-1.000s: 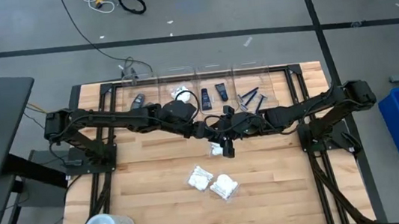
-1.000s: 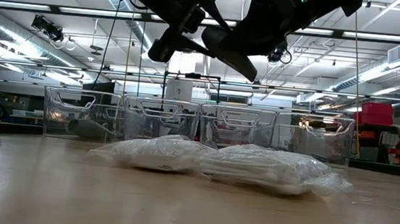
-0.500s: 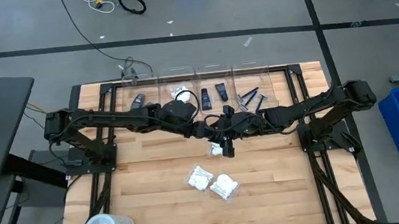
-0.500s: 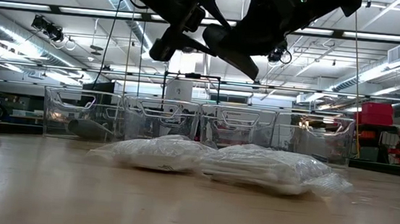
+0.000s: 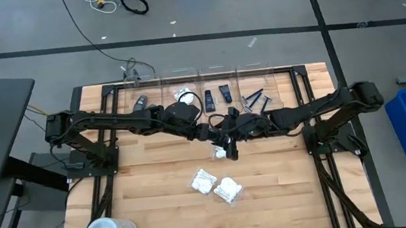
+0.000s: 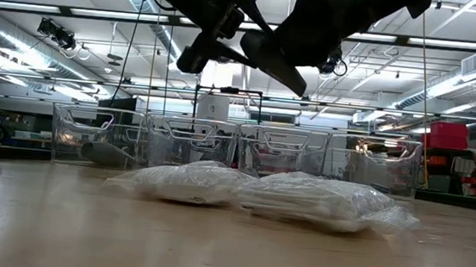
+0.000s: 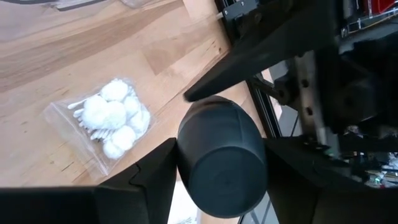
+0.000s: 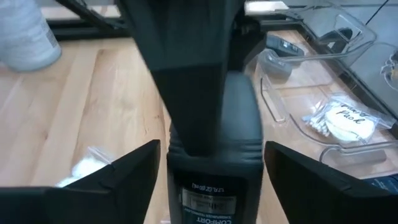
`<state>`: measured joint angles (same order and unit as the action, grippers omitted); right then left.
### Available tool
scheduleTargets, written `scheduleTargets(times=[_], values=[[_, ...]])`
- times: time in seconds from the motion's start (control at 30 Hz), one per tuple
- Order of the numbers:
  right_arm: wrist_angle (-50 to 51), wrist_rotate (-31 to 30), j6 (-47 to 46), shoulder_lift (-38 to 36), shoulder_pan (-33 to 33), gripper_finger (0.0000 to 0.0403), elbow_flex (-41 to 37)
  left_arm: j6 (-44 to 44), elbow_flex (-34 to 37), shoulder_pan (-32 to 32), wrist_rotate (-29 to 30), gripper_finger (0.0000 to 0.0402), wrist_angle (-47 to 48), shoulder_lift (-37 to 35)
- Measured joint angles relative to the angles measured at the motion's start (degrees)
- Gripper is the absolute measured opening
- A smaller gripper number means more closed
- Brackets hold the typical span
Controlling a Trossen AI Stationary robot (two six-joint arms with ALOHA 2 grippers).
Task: Pick & Place Travel size toiletries
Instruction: Put the gray deodorant into the left transparent bin
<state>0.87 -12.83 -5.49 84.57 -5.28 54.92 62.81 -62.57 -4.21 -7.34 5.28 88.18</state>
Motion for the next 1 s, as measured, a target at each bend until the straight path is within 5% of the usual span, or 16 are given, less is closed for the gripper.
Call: scheduleTargets(times=[0.4,1.0], values=[[2.2,0.0,-0.3,-4.5,0.0,0.0308,0.0,-1.6,0.0,-1.8,-3.0,0.0214,0.6,0.0],[4.2,-0.1,-0.1,-9.1,0.0,0.0204,0.0,-5.0,0.1,-2.7,-2.1,0.0211,1.7,-3.4]])
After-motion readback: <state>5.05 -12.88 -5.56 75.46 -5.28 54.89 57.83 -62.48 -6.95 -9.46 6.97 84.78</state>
